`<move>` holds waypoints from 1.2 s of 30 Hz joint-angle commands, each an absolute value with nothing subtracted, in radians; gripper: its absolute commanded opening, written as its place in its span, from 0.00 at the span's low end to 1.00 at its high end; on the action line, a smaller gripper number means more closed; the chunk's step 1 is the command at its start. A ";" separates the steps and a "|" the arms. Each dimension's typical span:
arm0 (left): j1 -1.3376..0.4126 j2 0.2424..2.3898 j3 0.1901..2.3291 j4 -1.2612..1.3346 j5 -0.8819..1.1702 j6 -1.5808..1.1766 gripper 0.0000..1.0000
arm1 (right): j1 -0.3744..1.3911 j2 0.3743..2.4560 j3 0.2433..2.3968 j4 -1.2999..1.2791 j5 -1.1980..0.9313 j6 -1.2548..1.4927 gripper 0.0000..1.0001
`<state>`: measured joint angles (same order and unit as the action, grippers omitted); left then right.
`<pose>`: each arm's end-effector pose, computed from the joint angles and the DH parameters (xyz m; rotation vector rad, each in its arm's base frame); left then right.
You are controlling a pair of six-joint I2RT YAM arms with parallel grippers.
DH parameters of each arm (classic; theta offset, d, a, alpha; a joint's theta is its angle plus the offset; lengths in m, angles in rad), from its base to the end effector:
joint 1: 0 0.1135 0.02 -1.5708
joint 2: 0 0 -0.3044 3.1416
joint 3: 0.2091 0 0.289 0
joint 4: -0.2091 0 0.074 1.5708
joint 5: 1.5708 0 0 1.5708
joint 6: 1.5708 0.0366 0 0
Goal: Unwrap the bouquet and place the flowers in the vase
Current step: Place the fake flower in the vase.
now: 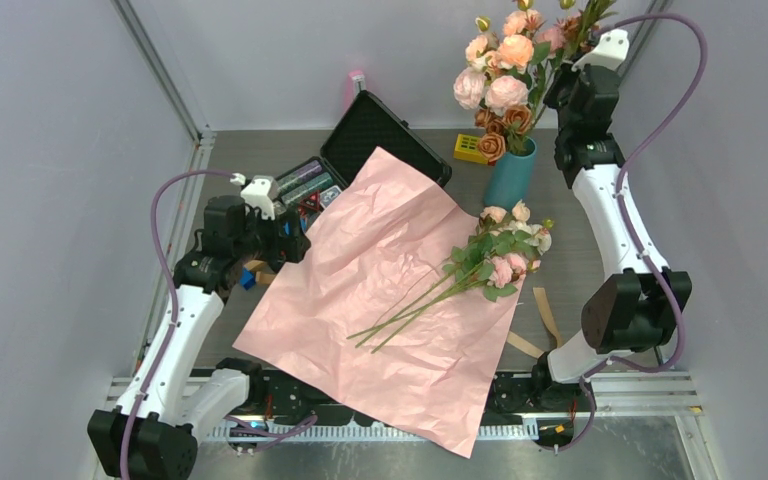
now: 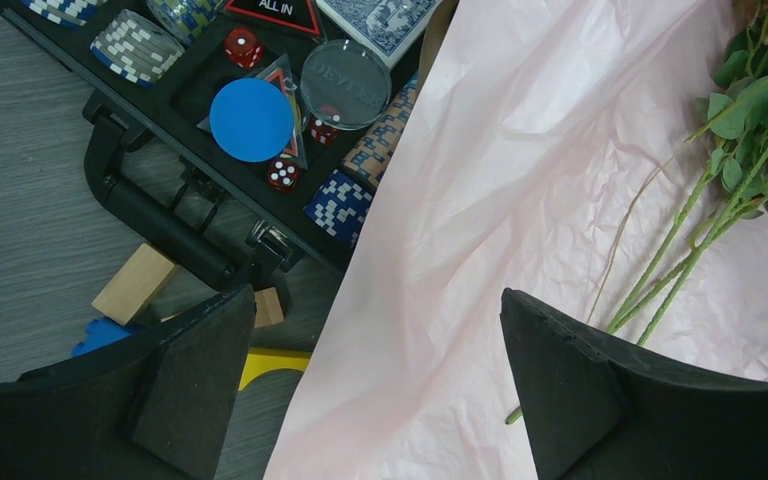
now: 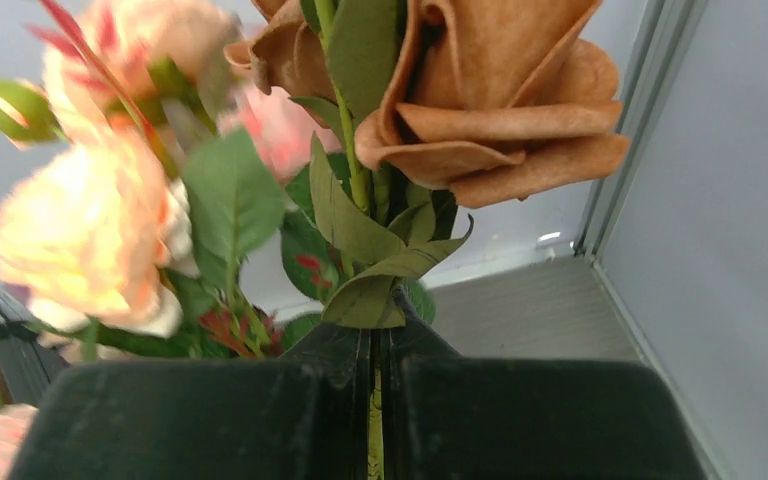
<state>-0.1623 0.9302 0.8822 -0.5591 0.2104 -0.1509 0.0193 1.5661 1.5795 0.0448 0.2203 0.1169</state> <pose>0.2095 -0.0420 0.3413 0.1333 2.1873 -0.4067 0.4101 -0.0001 0.4881 0.2495 1.4936 -0.0575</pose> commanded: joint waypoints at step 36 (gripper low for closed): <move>-0.160 0.892 0.884 -0.513 0.243 -0.156 0.96 | 0.000 1.521 1.205 0.146 0.173 0.200 0.43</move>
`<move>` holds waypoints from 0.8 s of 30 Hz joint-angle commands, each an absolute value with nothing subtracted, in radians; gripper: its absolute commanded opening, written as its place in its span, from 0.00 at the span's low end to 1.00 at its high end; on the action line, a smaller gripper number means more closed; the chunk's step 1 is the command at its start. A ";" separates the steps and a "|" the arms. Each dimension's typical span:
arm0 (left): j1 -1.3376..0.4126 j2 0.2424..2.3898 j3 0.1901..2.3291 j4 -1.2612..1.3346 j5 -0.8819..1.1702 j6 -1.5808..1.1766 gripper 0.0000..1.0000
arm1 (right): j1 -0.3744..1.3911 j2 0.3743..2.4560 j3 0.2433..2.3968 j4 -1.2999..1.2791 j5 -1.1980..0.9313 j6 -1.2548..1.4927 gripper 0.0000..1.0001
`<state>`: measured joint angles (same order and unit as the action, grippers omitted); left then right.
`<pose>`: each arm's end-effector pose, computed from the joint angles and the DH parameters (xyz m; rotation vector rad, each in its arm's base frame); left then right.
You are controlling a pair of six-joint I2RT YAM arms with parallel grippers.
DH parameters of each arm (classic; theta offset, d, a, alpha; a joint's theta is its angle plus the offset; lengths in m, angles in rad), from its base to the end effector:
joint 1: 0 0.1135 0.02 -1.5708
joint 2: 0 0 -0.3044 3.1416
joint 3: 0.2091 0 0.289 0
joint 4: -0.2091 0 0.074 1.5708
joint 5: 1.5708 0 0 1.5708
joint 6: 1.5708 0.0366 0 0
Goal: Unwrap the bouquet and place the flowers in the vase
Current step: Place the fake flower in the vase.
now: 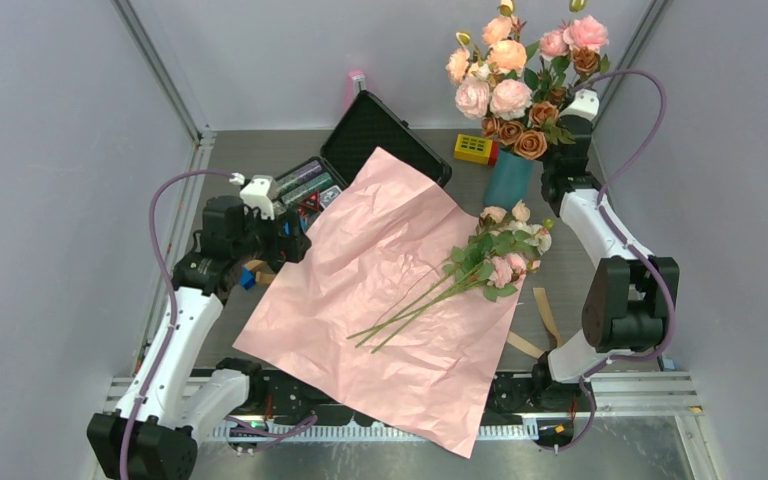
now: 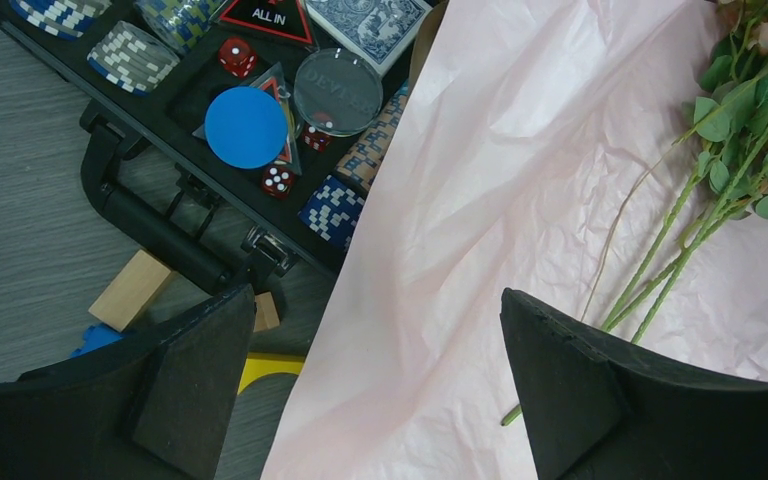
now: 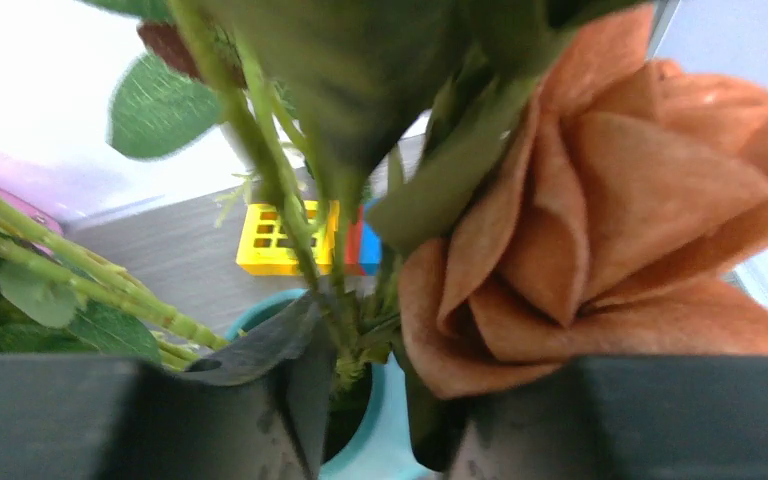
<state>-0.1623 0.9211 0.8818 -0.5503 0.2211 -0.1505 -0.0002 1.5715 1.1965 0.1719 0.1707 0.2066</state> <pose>0.2078 -0.0422 0.3437 0.1415 2.1693 -0.4185 0.4131 -0.0063 0.3480 0.3049 1.7445 -0.0020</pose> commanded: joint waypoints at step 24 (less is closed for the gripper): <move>-0.164 0.880 0.890 -0.540 0.314 -0.199 0.94 | 0.000 1.178 1.237 -0.244 0.223 0.162 0.94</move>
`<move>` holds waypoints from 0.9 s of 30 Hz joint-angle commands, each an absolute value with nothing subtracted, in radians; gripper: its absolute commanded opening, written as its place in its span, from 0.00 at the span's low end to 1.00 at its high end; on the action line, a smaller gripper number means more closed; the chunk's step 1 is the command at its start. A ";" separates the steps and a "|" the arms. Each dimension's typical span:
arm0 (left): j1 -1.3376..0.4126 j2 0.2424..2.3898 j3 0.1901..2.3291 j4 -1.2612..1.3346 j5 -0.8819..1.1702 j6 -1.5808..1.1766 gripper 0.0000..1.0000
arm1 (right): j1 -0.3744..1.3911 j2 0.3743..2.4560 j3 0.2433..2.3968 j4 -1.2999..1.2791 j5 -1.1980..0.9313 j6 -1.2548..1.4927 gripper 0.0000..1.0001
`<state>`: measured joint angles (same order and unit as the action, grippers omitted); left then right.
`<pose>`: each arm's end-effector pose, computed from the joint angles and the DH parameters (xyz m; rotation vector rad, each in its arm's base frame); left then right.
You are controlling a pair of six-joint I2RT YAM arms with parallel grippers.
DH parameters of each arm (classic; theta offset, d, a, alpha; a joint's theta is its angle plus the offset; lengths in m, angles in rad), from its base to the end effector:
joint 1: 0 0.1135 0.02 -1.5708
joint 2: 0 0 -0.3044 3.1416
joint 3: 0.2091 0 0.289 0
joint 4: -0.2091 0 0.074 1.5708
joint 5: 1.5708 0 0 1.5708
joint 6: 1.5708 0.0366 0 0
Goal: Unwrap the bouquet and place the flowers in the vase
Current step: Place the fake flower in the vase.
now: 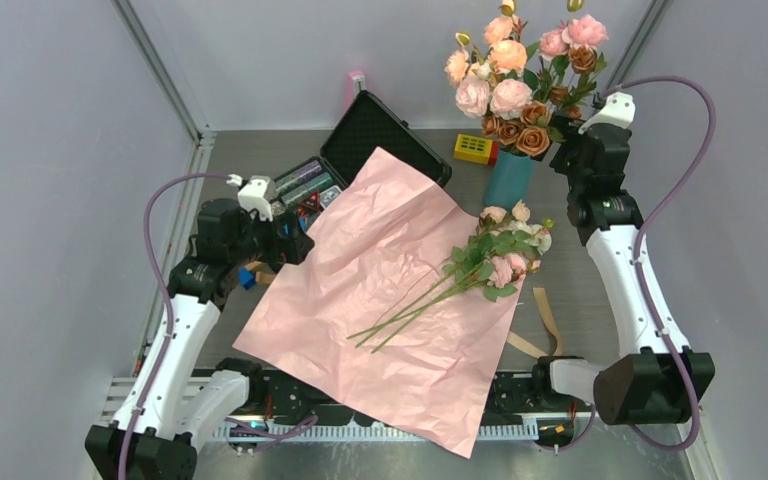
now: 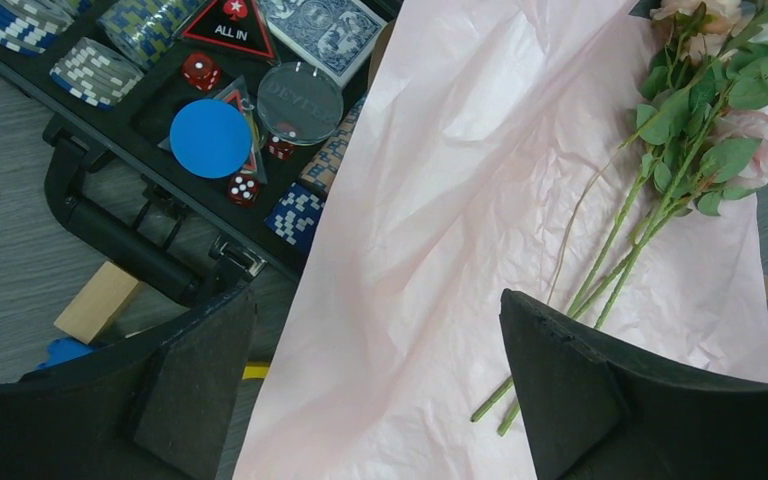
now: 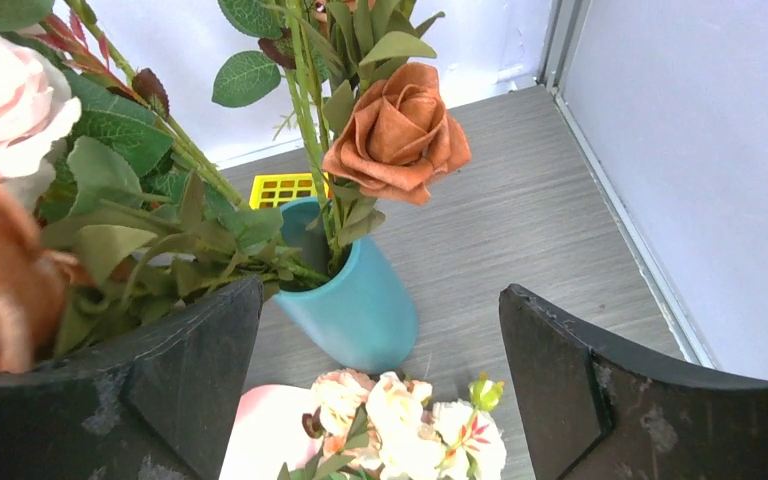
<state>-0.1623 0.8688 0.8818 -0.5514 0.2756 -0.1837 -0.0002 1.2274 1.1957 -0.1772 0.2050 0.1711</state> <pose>0.1949 -0.0420 0.3536 0.1441 2.1211 -0.4966 0.3094 -0.0075 0.4284 0.2983 1.7504 -0.0590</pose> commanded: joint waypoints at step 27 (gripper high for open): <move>-0.788 1.215 0.876 -0.214 0.088 -0.377 0.84 | -0.004 0.880 1.425 -0.772 0.481 0.356 0.93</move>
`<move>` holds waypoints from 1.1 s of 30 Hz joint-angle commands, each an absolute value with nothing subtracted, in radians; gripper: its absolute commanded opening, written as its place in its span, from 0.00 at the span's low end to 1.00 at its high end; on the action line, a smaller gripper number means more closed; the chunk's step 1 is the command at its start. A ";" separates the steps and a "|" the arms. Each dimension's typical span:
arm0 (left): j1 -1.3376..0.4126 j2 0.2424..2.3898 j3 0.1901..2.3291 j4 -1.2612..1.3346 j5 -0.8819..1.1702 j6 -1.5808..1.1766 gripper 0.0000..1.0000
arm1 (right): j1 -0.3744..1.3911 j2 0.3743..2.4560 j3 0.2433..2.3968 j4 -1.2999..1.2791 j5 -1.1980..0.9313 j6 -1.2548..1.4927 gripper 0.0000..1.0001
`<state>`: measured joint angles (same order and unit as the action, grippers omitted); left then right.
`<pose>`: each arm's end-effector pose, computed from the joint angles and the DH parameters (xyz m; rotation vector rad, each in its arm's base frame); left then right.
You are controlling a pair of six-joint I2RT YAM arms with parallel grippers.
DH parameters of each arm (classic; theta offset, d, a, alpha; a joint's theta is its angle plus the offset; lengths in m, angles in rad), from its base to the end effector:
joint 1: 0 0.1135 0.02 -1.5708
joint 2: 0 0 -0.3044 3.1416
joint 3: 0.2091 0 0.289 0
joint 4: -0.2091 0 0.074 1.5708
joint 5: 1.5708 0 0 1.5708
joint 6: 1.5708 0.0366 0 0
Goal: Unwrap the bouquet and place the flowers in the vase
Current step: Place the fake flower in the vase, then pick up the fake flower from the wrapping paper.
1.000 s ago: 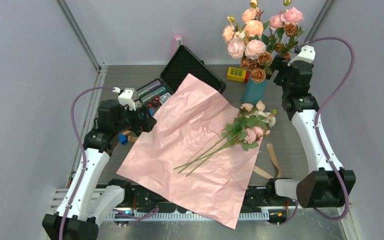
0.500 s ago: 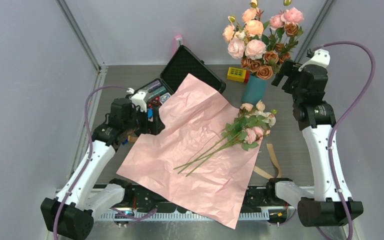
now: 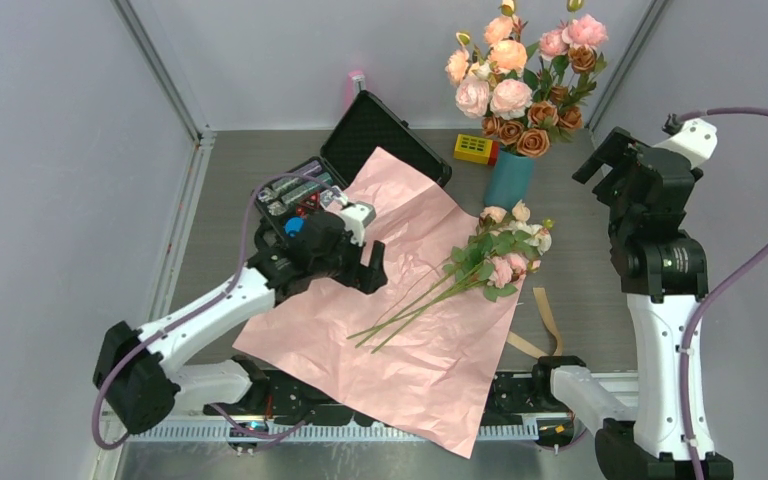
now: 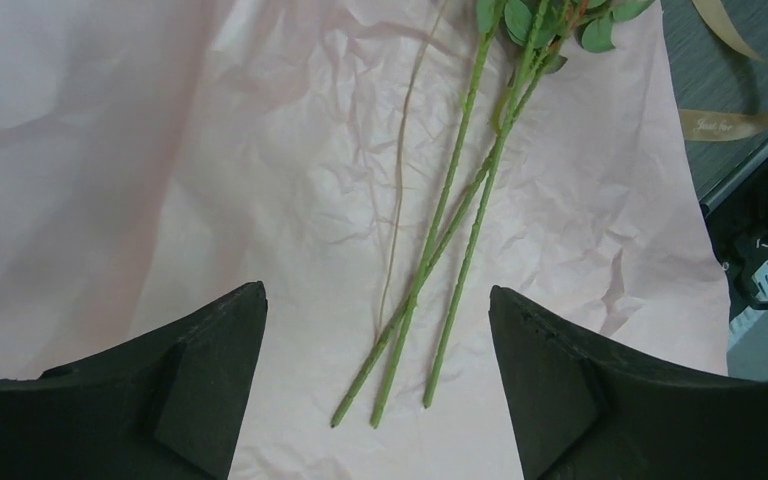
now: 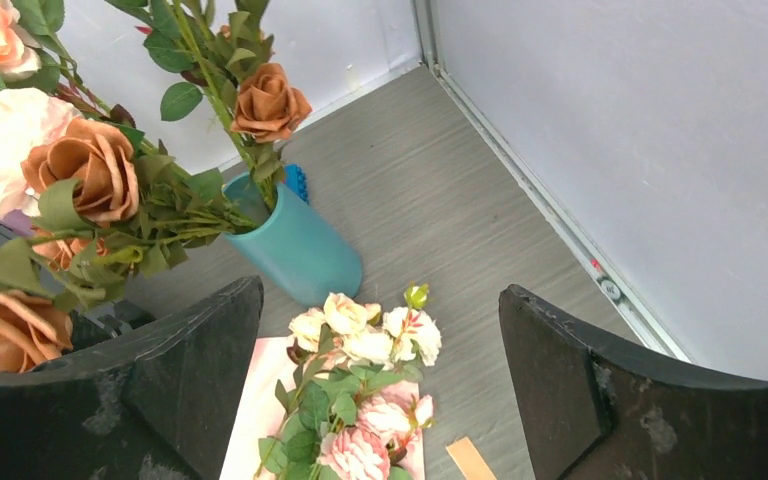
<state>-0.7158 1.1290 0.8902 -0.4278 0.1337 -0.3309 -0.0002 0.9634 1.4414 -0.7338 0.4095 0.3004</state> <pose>0.1971 -0.1778 0.3119 0.5195 2.2702 -0.6999 0.1738 -0.0146 0.5195 0.5503 1.7221 -0.1604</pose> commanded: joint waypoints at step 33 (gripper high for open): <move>-0.914 2.053 1.461 0.074 0.045 -0.240 0.57 | -0.003 0.589 0.891 -0.627 0.234 0.449 0.79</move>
